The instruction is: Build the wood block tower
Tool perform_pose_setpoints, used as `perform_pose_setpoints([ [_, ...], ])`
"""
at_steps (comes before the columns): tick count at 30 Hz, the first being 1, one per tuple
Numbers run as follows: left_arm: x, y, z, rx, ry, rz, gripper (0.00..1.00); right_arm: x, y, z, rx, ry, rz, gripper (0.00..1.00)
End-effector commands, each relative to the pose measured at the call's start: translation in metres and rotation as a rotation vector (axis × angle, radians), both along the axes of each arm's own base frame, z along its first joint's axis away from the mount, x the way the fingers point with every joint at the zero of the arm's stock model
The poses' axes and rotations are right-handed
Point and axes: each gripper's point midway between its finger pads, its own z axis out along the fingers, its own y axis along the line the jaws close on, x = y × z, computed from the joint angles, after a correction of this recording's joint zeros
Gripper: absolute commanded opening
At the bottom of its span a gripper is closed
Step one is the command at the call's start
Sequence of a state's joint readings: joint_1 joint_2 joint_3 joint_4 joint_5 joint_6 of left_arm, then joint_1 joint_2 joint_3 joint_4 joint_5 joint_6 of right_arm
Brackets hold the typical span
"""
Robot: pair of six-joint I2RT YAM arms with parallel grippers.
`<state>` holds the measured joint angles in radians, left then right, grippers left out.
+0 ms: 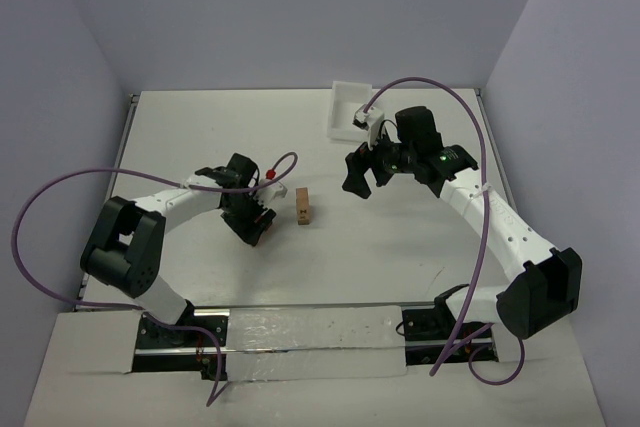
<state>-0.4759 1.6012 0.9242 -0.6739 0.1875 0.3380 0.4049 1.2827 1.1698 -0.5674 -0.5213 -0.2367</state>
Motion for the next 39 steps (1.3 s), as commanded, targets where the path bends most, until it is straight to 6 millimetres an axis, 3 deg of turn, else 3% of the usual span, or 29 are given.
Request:
perform_pose_setpoints([
  [1, 0.010, -0.004, 0.006, -0.014, -0.022, 0.009, 0.66, 0.006, 0.002, 0.004, 0.016, -0.037, 0.008, 1.00],
  [11, 0.025, -0.005, 0.012, -0.009, -0.106, -0.124, 0.63, 0.006, 0.002, 0.003, 0.018, -0.032, 0.009, 1.00],
  [17, 0.033, -0.006, 0.012, -0.004, -0.137, -0.224, 0.67, 0.006, 0.002, 0.004, 0.016, -0.034, 0.008, 1.00],
  [23, 0.035, -0.009, 0.013, -0.017, -0.150, -0.268, 0.77, 0.005, 0.002, 0.002, 0.015, -0.028, 0.008, 1.00],
  [26, 0.036, -0.010, 0.017, -0.022, -0.153, -0.244, 0.89, 0.005, 0.002, 0.002, 0.015, -0.028, 0.008, 1.00],
  [30, 0.035, -0.011, 0.026, -0.034, -0.155, -0.180, 0.96, 0.004, 0.002, 0.002, 0.017, -0.026, 0.009, 1.00],
  [39, 0.023, -0.005, 0.039, -0.027, -0.131, 0.020, 0.98, 0.004, 0.003, 0.003, 0.024, -0.028, 0.014, 1.00],
])
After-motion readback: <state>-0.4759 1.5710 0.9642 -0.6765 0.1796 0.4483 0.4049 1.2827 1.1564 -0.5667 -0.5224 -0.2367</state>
